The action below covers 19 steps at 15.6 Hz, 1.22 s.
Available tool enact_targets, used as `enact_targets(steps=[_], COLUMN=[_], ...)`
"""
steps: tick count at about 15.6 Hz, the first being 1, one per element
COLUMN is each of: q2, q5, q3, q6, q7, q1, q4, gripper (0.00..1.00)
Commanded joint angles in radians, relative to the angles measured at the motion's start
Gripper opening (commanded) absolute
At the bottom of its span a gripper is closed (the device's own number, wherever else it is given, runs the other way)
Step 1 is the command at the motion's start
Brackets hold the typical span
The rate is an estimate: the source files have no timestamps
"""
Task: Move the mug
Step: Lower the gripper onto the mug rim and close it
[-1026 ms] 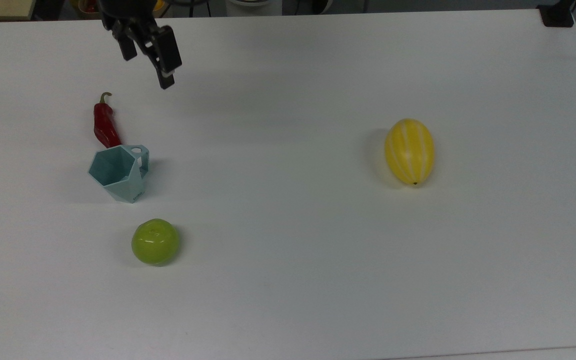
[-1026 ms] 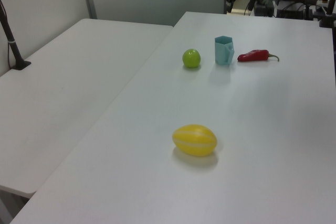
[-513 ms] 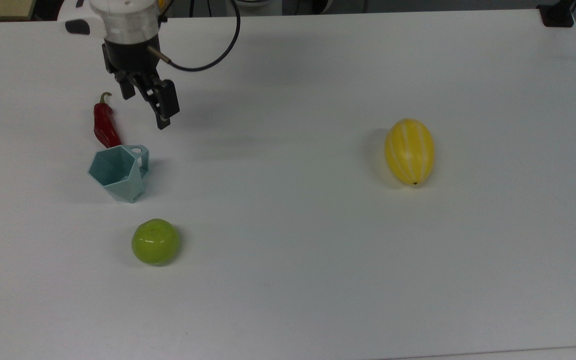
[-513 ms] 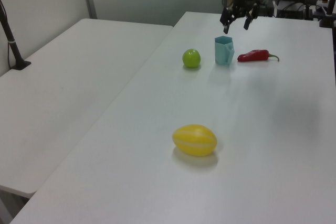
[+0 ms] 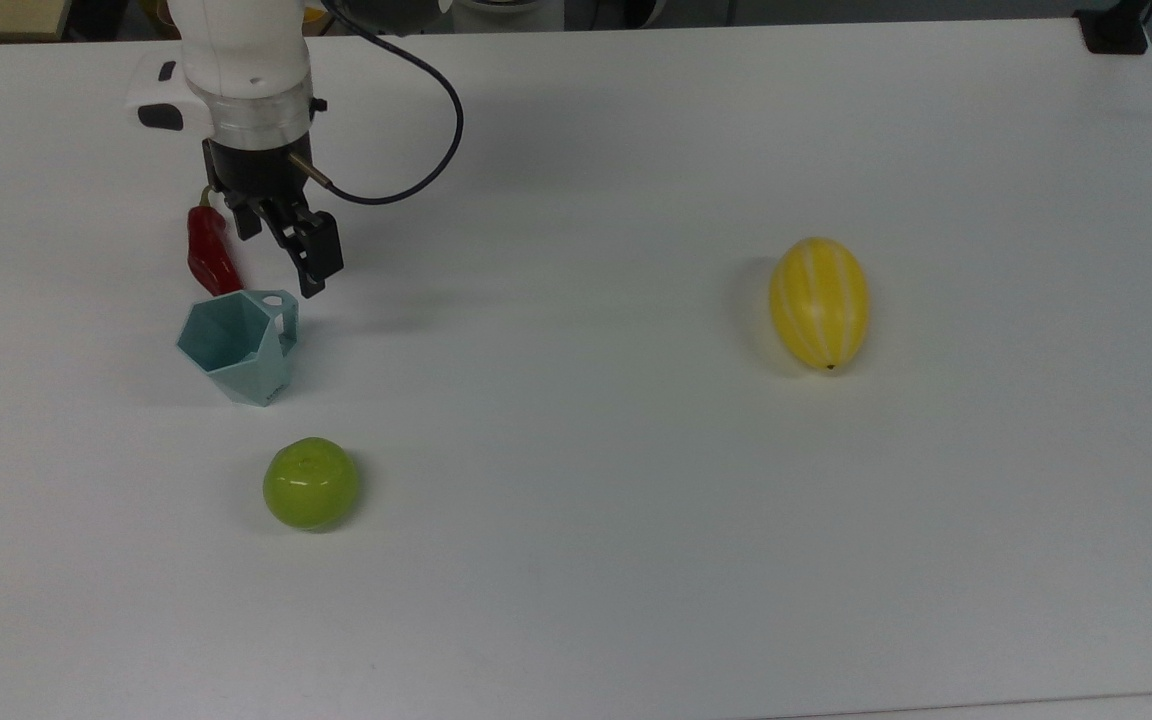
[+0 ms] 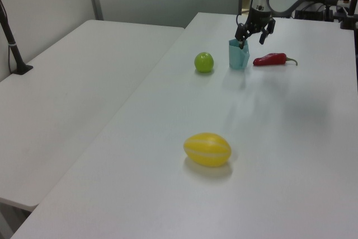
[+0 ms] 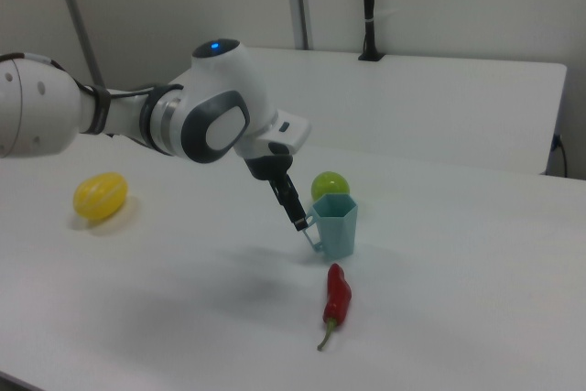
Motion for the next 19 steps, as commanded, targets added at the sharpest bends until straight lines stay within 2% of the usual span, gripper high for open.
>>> enact_targets(steps=[1, 7, 10, 12, 16, 19], q2=[0.015, 0.07, 0.087, 0.099, 0.125, 0.136], q5=[-0.02, -0.02, -0.02, -0.021, -0.023, -0.052], q3=[-0.016, -0.016, -0.016, -0.016, -0.016, -0.016], q6=[0.073, 0.162, 0.185, 0.211, 0.225, 0.234], q7=[0.028, 0.045, 0.045, 0.045, 0.043, 0.042], q1=[0.016, 0.016, 0.013, 0.009, 0.009, 0.009], q4=[-0.04, -0.04, -0.038, -0.038, -0.032, -0.03], gripper=[0.94, 0.9, 0.84, 0.77, 0.75, 0.64])
